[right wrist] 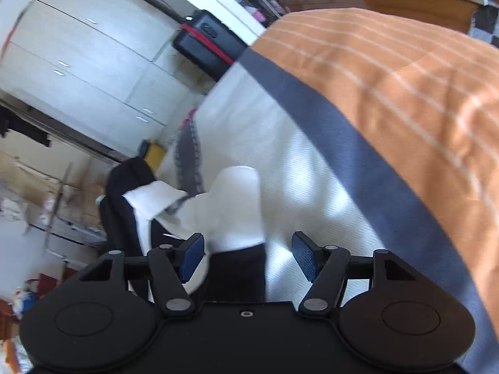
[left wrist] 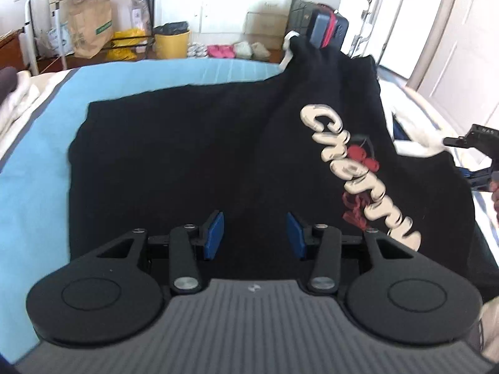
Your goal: Fold clothes
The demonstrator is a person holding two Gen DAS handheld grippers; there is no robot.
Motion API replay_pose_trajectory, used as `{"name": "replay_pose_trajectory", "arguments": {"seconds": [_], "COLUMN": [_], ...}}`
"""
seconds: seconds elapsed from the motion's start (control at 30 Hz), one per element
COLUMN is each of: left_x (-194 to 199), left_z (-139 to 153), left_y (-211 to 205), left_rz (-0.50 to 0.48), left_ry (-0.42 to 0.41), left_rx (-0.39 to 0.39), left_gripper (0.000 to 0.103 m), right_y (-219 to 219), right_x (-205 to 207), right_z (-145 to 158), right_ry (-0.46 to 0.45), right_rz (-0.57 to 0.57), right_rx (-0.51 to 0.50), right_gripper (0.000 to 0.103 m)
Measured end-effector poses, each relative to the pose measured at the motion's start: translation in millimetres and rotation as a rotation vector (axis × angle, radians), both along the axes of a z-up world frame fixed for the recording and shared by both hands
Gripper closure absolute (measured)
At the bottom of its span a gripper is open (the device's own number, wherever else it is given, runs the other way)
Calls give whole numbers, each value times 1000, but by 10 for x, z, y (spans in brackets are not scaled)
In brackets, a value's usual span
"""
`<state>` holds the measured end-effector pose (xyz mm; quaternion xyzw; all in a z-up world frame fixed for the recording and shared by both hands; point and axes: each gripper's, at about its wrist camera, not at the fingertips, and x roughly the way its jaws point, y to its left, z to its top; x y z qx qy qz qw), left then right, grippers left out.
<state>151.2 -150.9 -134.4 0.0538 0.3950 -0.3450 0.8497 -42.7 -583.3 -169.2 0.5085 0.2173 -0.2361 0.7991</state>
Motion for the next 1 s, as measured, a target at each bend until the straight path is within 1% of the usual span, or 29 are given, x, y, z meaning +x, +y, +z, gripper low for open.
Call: {"name": "replay_pose_trajectory", "arguments": {"seconds": [0.07, 0.1, 0.13, 0.17, 0.2, 0.27, 0.33, 0.5, 0.53, 0.57, 0.6, 0.67, 0.73, 0.77, 0.8, 0.87, 0.93, 1.0], "left_x": [26, 32, 27, 18, 9, -3, -3, 45, 58, 71, 84, 112, 142, 154, 163, 166, 168, 160], "left_z": [-31, -52, -70, -82, -95, -109, -104, -85, -83, -80, -77, -73, -80, -85, -94, -124, -151, -160], "left_y": [-57, -78, -91, -99, -108, -117, -108, -15, 9, 33, 57, 107, 132, 137, 133, 95, 56, 19], "left_rz": [-10, -15, -20, -23, -26, -25, -17, 11, 18, 24, 30, 42, 44, 44, 43, 41, 38, 32], "left_ry": [11, 17, 19, 17, 16, 10, 6, 26, 32, 39, 45, 61, 78, 84, 90, 96, 99, 91], "left_rx": [-16, -22, -20, -12, -5, 10, 13, -9, -15, -21, -26, -41, -60, -68, -72, -69, -64, -53], "left_gripper": [59, 59, 59, 59, 59, 59, 59, 59, 59, 59, 59, 59, 59, 59, 59, 59, 59, 59], "right_y": [23, 101, 182, 293, 411, 756, 1267, 2390, 2523, 2637, 2712, 2736, 2599, 2488, 2380, 2240, 2143, 2054], "right_x": [113, 196, 276, 338, 400, 522, 680, 1005, 1059, 1094, 1105, 1138, 1142, 1120, 1097, 1008, 884, 807], "right_z": [2, 47, 97, 194, 295, 556, 803, 886, 815, 746, 700, 657, 685, 717, 750, 844, 910, 932], "right_ry": [-47, -21, 7, 41, 75, 120, 196, 200, 205, 223, 240, 255, 243, 218, 193, 134, 96, 75], "right_rz": [61, 92, 120, 127, 134, 153, 221, 592, 673, 734, 786, 859, 844, 828, 810, 759, 706, 666], "right_rx": [3, -42, -92, -184, -277, -490, -759, -904, -843, -808, -782, -721, -676, -643, -610, -562, -558, -550], "right_gripper": [42, 69, 91, 91, 93, 94, 94, 94, 94, 94, 94, 89, 88, 88, 85, 74, 52, 50]}}
